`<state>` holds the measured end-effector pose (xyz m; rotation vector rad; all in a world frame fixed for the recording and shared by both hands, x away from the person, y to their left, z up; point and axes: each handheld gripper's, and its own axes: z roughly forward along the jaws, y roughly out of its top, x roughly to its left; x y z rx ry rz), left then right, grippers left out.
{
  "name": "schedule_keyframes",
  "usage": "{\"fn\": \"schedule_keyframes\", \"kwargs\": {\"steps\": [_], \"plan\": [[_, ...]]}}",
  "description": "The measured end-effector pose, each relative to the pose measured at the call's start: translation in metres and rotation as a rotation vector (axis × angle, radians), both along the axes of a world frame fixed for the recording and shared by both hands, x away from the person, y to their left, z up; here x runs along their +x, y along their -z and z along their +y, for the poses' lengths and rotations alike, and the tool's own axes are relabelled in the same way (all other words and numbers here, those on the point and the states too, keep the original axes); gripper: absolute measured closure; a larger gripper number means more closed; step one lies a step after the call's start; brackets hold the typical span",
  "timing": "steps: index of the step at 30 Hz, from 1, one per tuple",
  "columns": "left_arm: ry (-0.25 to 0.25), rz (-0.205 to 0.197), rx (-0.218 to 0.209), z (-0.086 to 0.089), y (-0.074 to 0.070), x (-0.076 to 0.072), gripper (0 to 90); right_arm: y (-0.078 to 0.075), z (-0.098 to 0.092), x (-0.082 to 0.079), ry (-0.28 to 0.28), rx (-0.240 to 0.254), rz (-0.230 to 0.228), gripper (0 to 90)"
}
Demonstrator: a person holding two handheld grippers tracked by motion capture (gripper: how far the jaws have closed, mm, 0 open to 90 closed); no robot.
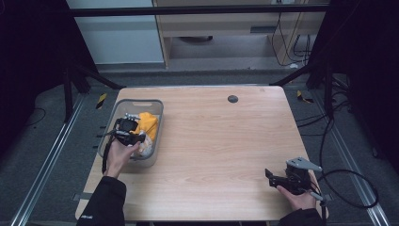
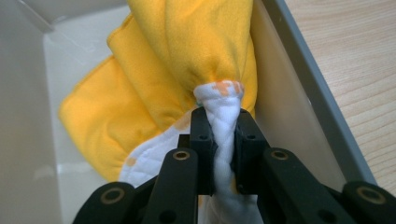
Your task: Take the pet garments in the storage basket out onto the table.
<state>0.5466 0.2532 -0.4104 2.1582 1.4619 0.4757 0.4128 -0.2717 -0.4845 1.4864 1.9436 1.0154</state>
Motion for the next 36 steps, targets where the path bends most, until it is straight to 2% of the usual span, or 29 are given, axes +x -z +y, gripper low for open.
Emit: {"fn": "schedule_keyframes", "kwargs": {"steps": [5, 10, 11, 12, 15, 24, 28, 30, 36], "plan": [[0.007, -0.026, -0.015, 0.005, -0.016, -0.003, 81.1, 0.0, 0.0, 0.0, -0.002, -0.002, -0.002, 10.5], [0.014, -0.056, -0.017, 0.007, -0.029, -0.009, 81.2, 0.0, 0.0, 0.0, -0.002, -0.006, -0.003, 10.5], [0.019, -0.068, -0.013, 0.008, -0.036, -0.011, 81.2, 0.0, 0.0, 0.0, 0.001, -0.002, -0.001, 10.5], [0.019, -0.068, -0.013, 0.008, -0.036, -0.011, 81.2, 0.0, 0.0, 0.0, 0.001, -0.002, -0.001, 10.5], [0.026, -0.107, -0.013, 0.011, -0.05, -0.017, 81.3, -0.001, 0.0, 0.0, 0.0, 0.002, -0.003, 10.5], [0.042, -0.133, -0.012, 0.012, -0.069, -0.025, 81.3, -0.001, -0.001, -0.001, 0.004, -0.003, -0.014, 10.6], [0.051, -0.147, -0.029, 0.013, -0.078, -0.03, 81.3, -0.001, -0.001, -0.001, 0.005, -0.007, -0.018, 10.6], [0.062, -0.168, -0.036, 0.012, -0.083, -0.034, 81.3, -0.001, -0.001, -0.001, 0.005, -0.009, -0.021, 10.6], [0.094, -0.194, -0.041, 0.007, -0.092, -0.042, 81.3, -0.001, -0.001, -0.001, 0.005, -0.012, -0.026, 10.5]]}}
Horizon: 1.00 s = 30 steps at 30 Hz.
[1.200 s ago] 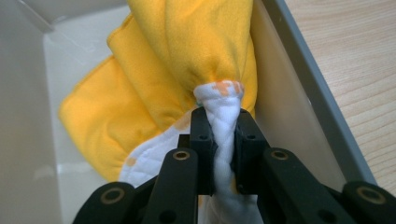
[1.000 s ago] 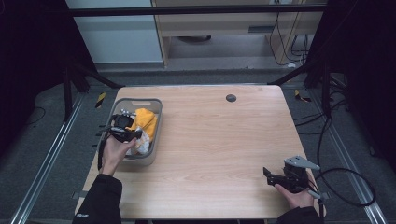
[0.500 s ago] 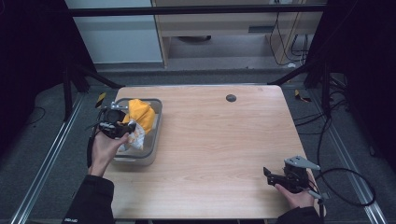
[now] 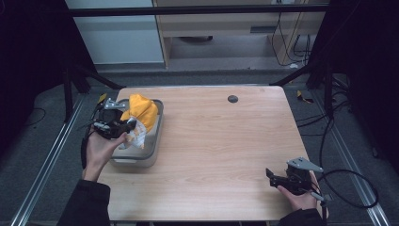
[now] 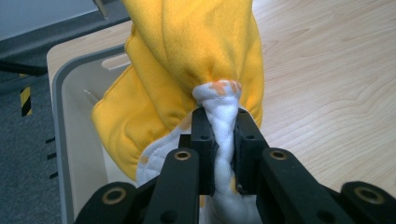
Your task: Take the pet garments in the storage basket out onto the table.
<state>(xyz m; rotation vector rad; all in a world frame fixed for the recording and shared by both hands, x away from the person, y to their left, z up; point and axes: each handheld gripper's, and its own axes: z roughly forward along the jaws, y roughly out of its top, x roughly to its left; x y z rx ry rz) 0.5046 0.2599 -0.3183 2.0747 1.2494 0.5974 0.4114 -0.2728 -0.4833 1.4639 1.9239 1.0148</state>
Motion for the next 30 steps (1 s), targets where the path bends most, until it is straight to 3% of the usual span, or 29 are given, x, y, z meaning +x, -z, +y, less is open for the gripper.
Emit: {"fn": "schedule_keyframes", "kwargs": {"steps": [13, 19, 30], "plan": [[0.091, -0.029, 0.002, -0.02, -0.018, -0.017, 81.3, 0.0, 0.0, 0.0, 0.001, -0.005, -0.004, 10.5], [0.146, -0.035, -0.006, -0.035, -0.022, -0.022, 81.3, 0.0, 0.0, 0.001, 0.0, -0.005, -0.003, 10.5], [0.194, -0.043, -0.014, -0.052, -0.025, -0.027, 81.3, -0.001, 0.0, 0.0, 0.002, 0.003, -0.003, 10.5]]}}
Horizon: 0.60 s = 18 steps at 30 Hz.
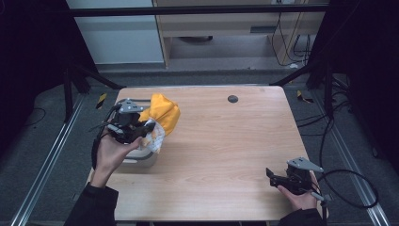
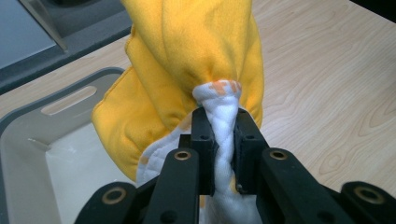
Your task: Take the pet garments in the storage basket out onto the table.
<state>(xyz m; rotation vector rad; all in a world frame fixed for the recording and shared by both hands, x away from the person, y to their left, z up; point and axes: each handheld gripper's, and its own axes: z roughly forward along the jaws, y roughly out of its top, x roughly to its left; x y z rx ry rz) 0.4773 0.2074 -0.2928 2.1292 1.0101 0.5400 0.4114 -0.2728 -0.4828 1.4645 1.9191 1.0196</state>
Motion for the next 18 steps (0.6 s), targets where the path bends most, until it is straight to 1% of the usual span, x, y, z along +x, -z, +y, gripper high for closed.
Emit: {"fn": "schedule_keyframes", "kwargs": {"steps": [5, 6, 9, 10, 11, 14, 15, 16, 17, 18], "plan": [[0.028, -0.003, 0.01, -0.007, 0.0, -0.001, 81.3, 0.0, 0.0, 0.0, 0.0, -0.002, -0.001, 10.5], [0.03, -0.003, 0.004, -0.01, 0.0, -0.002, 81.3, 0.0, 0.0, 0.0, 0.001, -0.002, -0.001, 10.5], [0.049, -0.001, 0.015, -0.015, 0.0, -0.002, 81.3, 0.0, 0.0, 0.0, 0.0, -0.007, -0.006, 10.5], [0.053, 0.0, 0.012, -0.018, 0.001, -0.002, 81.3, 0.0, 0.0, 0.0, 0.0, -0.007, -0.006, 10.5], [0.064, 0.005, 0.019, -0.022, 0.002, -0.003, 81.3, 0.0, 0.0, 0.0, 0.0, -0.008, -0.007, 10.5], [0.071, 0.009, 0.018, -0.027, 0.003, -0.003, 81.3, 0.0, -0.001, 0.0, 0.0, -0.007, -0.008, 10.5], [0.079, 0.012, 0.021, -0.032, 0.005, -0.003, 81.3, 0.0, -0.001, 0.0, -0.001, -0.008, -0.008, 10.5], [0.079, 0.012, 0.021, -0.032, 0.005, -0.003, 81.3, 0.0, -0.001, 0.0, -0.001, -0.008, -0.008, 10.5], [0.092, 0.015, 0.029, -0.035, 0.006, -0.003, 81.3, -0.001, -0.001, 0.0, 0.0, -0.01, -0.01, 10.5], [0.098, 0.02, 0.025, -0.039, 0.009, -0.002, 81.3, -0.001, -0.001, 0.0, -0.001, -0.01, -0.011, 10.5]]}}
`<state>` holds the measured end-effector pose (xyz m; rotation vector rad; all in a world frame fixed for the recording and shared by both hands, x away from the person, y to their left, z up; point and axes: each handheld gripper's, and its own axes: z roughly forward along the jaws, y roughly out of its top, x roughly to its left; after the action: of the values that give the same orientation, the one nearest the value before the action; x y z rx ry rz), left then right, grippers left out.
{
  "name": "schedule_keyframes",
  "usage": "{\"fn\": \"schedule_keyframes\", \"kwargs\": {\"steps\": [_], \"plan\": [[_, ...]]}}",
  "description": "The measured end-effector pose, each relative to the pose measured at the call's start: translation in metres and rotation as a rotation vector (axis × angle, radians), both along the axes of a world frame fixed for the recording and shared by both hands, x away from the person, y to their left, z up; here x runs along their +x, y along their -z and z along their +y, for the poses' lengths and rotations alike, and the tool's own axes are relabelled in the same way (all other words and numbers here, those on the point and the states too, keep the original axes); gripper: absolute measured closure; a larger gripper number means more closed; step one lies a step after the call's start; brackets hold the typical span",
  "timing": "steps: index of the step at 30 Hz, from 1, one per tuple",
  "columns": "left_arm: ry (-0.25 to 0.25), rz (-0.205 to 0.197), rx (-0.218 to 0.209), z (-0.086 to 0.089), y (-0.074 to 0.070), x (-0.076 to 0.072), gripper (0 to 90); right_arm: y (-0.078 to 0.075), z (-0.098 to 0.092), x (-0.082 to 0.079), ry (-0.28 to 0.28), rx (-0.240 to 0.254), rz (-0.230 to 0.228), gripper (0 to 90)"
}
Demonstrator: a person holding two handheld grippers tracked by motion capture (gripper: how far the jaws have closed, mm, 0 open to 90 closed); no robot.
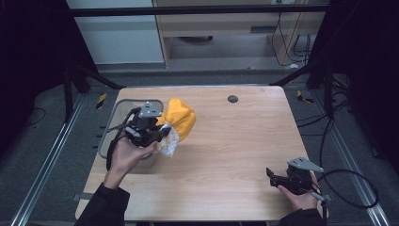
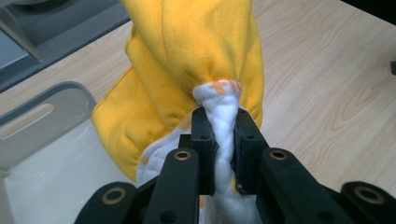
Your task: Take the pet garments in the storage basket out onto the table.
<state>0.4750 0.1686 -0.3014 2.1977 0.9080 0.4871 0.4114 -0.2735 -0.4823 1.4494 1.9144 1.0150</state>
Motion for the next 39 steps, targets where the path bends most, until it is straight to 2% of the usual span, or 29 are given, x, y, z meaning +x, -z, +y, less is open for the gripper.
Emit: {"fn": "schedule_keyframes", "kwargs": {"steps": [12, 39], "plan": [[0.044, 0.021, 0.017, -0.021, 0.013, 0.001, 81.3, 0.0, 0.0, 0.0, 0.001, -0.005, -0.003, 10.5], [0.123, 0.084, 0.03, -0.06, 0.055, 0.004, 81.2, -0.001, -0.002, 0.0, 0.007, -0.002, -0.003, 10.7]]}}
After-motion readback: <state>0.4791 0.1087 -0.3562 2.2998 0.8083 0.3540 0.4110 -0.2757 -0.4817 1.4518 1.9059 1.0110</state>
